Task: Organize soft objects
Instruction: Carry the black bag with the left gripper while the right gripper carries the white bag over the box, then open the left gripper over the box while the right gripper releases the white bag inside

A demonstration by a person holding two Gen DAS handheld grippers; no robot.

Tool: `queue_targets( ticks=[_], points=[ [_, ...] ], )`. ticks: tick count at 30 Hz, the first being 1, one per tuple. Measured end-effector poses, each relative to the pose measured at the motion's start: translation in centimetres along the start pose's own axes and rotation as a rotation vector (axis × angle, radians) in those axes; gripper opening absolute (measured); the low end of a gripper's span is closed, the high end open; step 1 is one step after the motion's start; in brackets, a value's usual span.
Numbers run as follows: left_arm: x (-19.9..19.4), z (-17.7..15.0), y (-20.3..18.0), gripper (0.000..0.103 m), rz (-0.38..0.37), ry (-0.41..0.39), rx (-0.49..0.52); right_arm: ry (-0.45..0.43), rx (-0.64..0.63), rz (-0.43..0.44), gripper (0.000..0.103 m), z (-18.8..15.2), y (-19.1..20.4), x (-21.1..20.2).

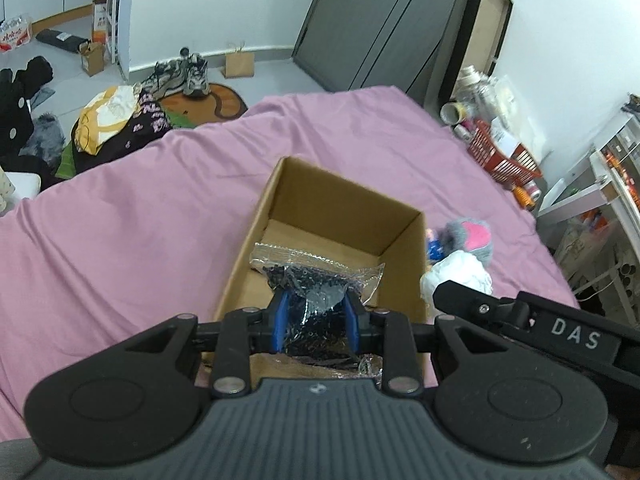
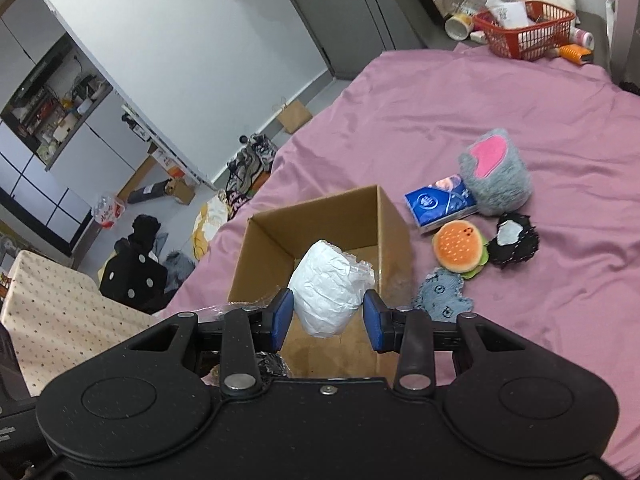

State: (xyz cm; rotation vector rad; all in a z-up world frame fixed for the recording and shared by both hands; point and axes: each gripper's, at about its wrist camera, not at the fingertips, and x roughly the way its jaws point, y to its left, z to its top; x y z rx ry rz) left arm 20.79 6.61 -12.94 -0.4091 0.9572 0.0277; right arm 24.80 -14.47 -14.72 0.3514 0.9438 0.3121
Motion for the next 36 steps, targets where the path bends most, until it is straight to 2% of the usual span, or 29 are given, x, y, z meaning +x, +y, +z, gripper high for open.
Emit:
queue_targets(
  ticks=[7,10,16,20,22,24,26,29,33,36],
  points=[
    [1.9,0.6,1.1,0.032,0.045,0.079,0.002,0.046,0.002,-0.013,0.038,0.2,0.3,1.9],
    [1.7,1.1,1.6,0.038,0.039,0.085,-0.017,0.064,0.002,-0.022,0.038,0.2,0.4,2.5],
    [0.3,2.0,2.2,0.041,0.038,0.062,-0.033,0.095,-0.005,-0.018,0.038,-0.5,0.9,2.6],
    [-0.7,1.9,2.0,0.048,0.043,0.05,-0.026,0.115,-0.007,-0.002,0.04,-1.0,1.4,2.3],
    [-1.2,1.6,1.7,0.051,0.072,0.048,-0.014,0.118,-0.01,0.004,0.049,-1.2,1.5,1.8],
    [-1.8,1.5,1.5,0.054,0.092,0.042,0.0,0.099,-0.009,0.001,0.051,-1.3,1.5,0.9],
    [-2.6,1.3,1.4,0.067,0.092,0.032,-0.004,0.087,0.008,-0.003,0.056,-1.3,1.1,-0.1],
    [-4.0,1.1,1.2,0.077,0.093,0.01,-0.014,0.06,0.019,-0.011,0.059,-1.5,0.3,-1.8],
    [-5.5,0.6,0.4,0.079,0.108,-0.009,-0.007,0.028,0.024,-0.021,0.067,-1.7,-0.7,-3.9],
    [-6.6,0.1,-0.3,0.08,0.117,-0.024,-0.005,0.002,0.021,-0.018,0.078,-1.8,-1.4,-5.4]
  ],
)
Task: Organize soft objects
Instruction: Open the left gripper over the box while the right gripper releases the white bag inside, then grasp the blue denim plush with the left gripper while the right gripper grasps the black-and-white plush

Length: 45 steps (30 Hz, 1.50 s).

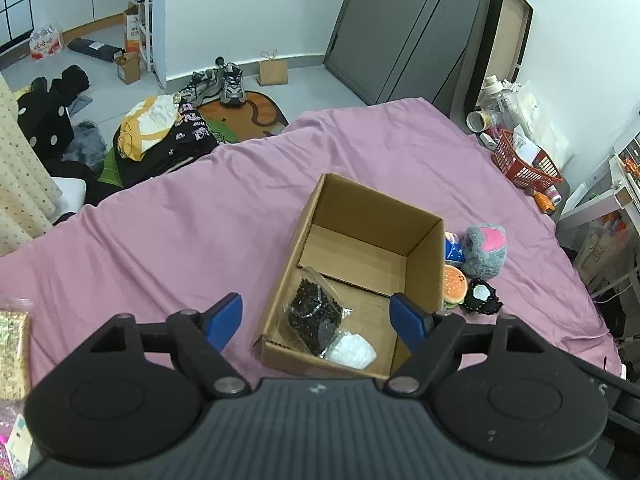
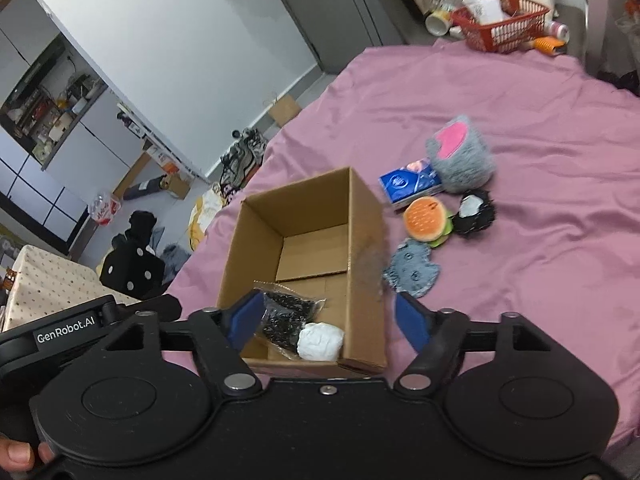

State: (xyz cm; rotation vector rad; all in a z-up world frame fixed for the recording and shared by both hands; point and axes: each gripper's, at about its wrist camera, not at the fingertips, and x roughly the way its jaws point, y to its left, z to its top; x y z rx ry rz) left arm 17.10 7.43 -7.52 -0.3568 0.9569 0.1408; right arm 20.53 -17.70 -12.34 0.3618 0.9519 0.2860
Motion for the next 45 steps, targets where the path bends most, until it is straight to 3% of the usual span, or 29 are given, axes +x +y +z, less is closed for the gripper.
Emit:
queue_targets(
  ticks=[6,12,18,22,29,38,45],
  points=[
    [-2.1,-1.4,-1.7,0.087,0.041,-0.045,0.014,-0.045,-0.004,0.041,0.09,0.2,-1.2,-2.4],
    [-5.0,-3.2,-3.7,0.102,0.027,-0.108,0.041,-0.087,-0.032,0.055,0.103,0.2,-2.5,-4.1],
    [-6.7,-4.4,-4.8,0.102,0.023,-0.148,0.039,-0.095,-0.044,0.065,0.103,-0.2,-3.9,-4.9],
    [-7.6,-5.2,-5.8,0.102,0.059,-0.184,0.06,-0.111,-0.067,0.084,0.103,-0.5,-4.4,-5.3],
    [-8.0,-6.5,-7.2,0.102,0.076,-0.196,0.083,-0.122,-0.095,0.12,0.103,-0.2,-5.9,-5.6],
    [-6.6,-6.8,-9.0,0.102,0.121,-0.161,0.078,-0.15,-0.078,0.09,0.103,0.9,-8.4,-5.4],
    [-4.7,-6.6,-10.8,0.101,0.089,-0.169,0.075,-0.177,-0.053,0.113,0.103,2.6,-10.2,-3.7]
  ],
)
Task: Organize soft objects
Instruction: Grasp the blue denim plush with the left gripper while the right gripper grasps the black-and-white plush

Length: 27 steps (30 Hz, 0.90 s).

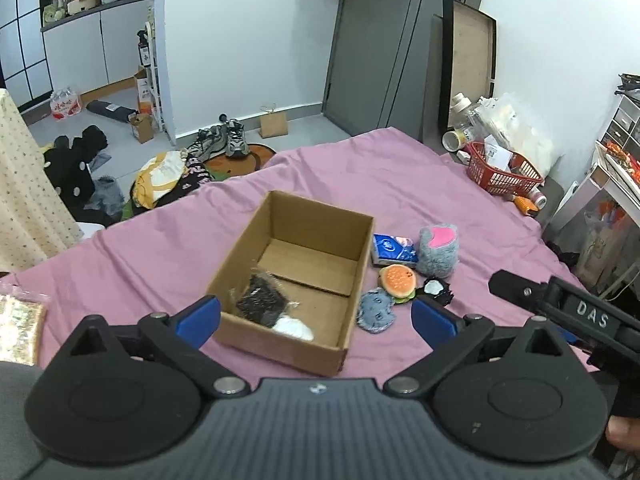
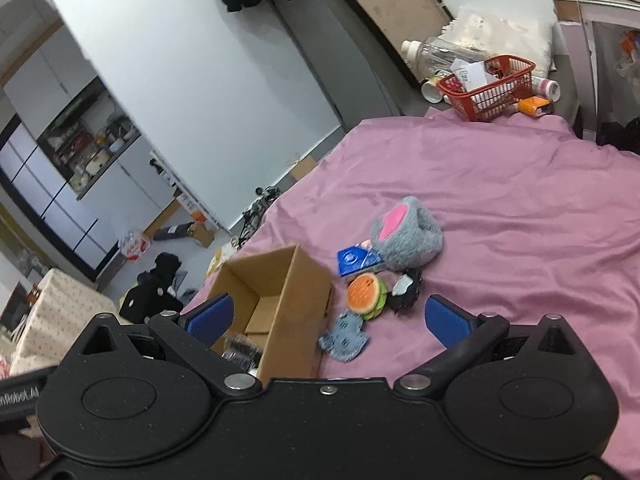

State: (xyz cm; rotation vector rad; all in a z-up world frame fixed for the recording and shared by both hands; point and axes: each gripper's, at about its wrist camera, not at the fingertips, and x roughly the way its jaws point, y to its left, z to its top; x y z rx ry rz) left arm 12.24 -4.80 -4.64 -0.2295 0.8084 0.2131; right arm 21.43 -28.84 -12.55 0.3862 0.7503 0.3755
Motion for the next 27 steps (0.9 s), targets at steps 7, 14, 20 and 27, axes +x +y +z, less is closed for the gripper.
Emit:
queue_targets(
  ticks=[7,14,20,27],
  points=[
    [2.7,-0.3,-2.1,0.091,-0.033,0.0,-0.005,0.003,0.044,0.031,0.102,0.1,-2.4,2.4],
    [6.3,-1.1,-4.8,0.06,-0.082,0.033,-0.005,0.063,0.108,0.057,0.085,-0.5,-5.8,5.5],
    [10.4,-1.8,-7.4,0.057,-0.073,0.096,0.024,0.107,0.21,0.109,0.072,-1.0,-8.9,7.7],
    [15.8,-3.1,-8.9,0.054,-0.042,0.17,0.005,0.113,0.268,0.135,0.066,-1.1,-11.1,9.4]
  ],
)
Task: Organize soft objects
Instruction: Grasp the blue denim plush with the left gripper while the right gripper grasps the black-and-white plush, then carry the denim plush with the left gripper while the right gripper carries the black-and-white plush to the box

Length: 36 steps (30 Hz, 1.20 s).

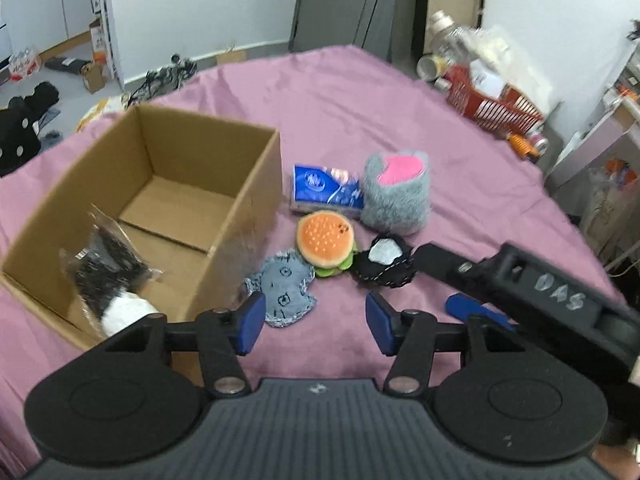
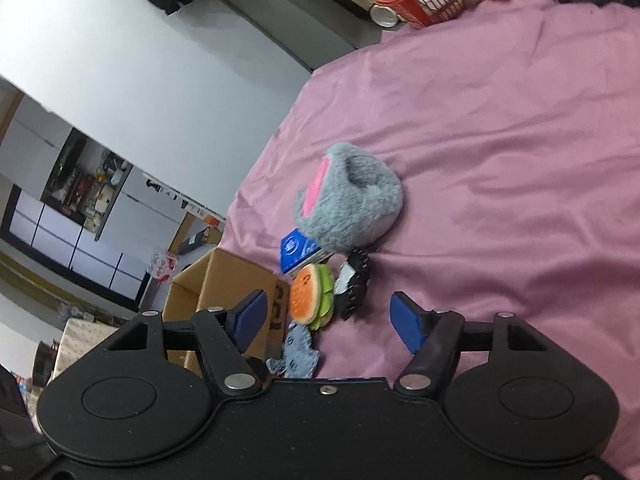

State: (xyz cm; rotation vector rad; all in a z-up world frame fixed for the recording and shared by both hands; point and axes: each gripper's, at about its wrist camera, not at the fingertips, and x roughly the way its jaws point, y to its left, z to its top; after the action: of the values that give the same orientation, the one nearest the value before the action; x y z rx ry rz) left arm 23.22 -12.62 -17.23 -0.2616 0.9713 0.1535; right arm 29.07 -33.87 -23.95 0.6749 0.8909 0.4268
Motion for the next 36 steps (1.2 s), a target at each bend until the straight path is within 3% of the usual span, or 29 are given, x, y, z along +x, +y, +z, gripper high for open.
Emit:
queue_targets(
  ticks=[5,10,17,22,24,25,29,36],
  points=[
    [2.6,-0.2,-0.7,0.049,0.045,0.019,0.012,0.033,0.039,0.009,0.059,0.4,-1.1,1.7],
    [4.6,-0.6,-1.5,0.04,0.136,0.017,0.032,0.061,0.043,0.032,0.052,0.5,-1.2,3.0],
    [7.0,-1.0,-2.0,0.035,0.202,0.036,0.052,0.094,0.067,0.017,0.051,0.7,-1.6,5.4],
    [7.8,-1.2,-2.8,0.035,0.239,0.026,0.063,0.097,0.107,-0.006,0.024,0.5,-2.7,5.8],
    [7.8,-1.2,-2.8,0.032,0.233,0.017,0.057,0.092,0.126,-0.004,0.021,0.4,-3.1,5.6],
    [7.7,-1.2,-2.7,0.023,0.23,0.014,0.055,0.089,0.133,-0.006,0.021,0.4,-3.1,5.4],
    [6.7,-1.2,-1.8,0.015,0.202,0.008,0.036,0.074,0.082,-0.036,0.02,0.1,-1.8,4.5],
    [3.1,-1.3,-1.6,0.013,0.076,-0.021,0.022,0.023,0.047,-0.079,0.02,-0.5,0.1,1.8]
  ],
)
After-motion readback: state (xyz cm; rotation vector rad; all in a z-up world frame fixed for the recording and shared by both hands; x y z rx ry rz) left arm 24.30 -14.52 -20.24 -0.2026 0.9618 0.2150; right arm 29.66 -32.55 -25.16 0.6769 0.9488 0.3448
